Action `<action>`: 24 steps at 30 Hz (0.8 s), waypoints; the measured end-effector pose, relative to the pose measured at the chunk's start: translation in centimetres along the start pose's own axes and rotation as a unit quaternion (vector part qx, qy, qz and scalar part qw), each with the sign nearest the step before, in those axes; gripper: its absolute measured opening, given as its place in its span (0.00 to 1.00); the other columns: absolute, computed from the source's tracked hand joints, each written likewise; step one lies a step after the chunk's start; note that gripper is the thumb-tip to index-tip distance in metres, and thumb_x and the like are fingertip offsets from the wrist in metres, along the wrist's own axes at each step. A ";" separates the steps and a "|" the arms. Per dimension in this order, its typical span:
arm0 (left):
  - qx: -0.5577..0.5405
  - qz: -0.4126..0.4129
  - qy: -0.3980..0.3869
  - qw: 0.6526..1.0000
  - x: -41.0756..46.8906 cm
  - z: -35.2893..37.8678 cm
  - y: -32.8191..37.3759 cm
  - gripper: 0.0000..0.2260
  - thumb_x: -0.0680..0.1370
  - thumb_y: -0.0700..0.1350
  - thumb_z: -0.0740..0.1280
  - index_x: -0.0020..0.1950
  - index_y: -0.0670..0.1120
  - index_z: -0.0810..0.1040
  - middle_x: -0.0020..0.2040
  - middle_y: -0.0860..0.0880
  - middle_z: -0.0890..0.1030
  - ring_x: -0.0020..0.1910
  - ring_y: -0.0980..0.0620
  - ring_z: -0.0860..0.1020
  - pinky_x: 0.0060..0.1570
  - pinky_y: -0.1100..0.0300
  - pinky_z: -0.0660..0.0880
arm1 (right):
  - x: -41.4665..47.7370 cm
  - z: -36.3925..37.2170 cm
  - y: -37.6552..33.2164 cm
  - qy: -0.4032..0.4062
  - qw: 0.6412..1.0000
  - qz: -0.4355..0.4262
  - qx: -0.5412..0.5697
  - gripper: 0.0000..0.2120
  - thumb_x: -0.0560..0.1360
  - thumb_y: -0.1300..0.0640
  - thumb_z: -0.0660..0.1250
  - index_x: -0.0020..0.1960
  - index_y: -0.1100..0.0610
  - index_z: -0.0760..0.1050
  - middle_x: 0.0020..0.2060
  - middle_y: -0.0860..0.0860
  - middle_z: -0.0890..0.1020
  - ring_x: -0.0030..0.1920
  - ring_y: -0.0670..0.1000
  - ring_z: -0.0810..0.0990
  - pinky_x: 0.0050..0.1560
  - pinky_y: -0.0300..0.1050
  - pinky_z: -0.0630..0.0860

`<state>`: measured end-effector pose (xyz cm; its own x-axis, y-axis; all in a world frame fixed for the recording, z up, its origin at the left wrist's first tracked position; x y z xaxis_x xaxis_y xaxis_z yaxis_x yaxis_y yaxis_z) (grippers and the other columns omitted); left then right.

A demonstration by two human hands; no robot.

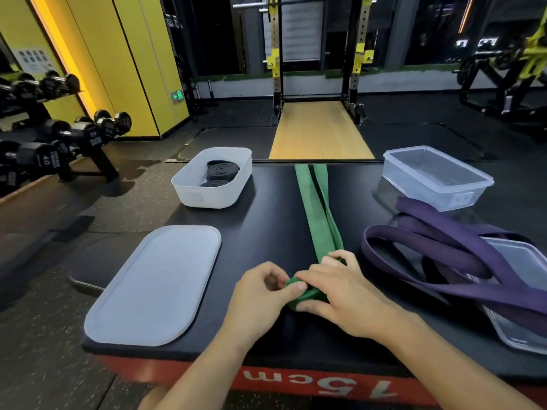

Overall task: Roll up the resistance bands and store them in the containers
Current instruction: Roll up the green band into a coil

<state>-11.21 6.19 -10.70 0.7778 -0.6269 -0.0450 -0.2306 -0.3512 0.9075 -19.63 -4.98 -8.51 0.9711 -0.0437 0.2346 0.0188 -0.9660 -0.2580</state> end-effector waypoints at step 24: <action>-0.055 0.005 -0.133 0.990 1.7 1.0 0.8 0.04 0.75 0.46 0.78 0.48 0.48 0.88 0.46 0.51 0.88 0.49 0.56 0.86 0.55 0.64 0.78 | -1.4 0.0 1.4 0.040 0.996 -0.051 -0.062 0.16 0.81 0.36 0.56 0.65 0.39 0.72 0.53 0.33 0.73 0.62 0.37 0.70 0.81 0.55 0.45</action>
<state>-10.66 4.16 -10.45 0.5906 -0.7963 -0.1307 -0.1621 -0.2756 0.9475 -21.01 -6.30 -9.21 0.9434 0.0400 0.3292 0.0812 -0.9904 -0.1123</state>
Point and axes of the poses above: each hand's wrist, its own x-axis towards the middle knuckle, its own z-axis out of the palm, y = z × x, the point moved 10 cm from there along x, towards the middle knuckle
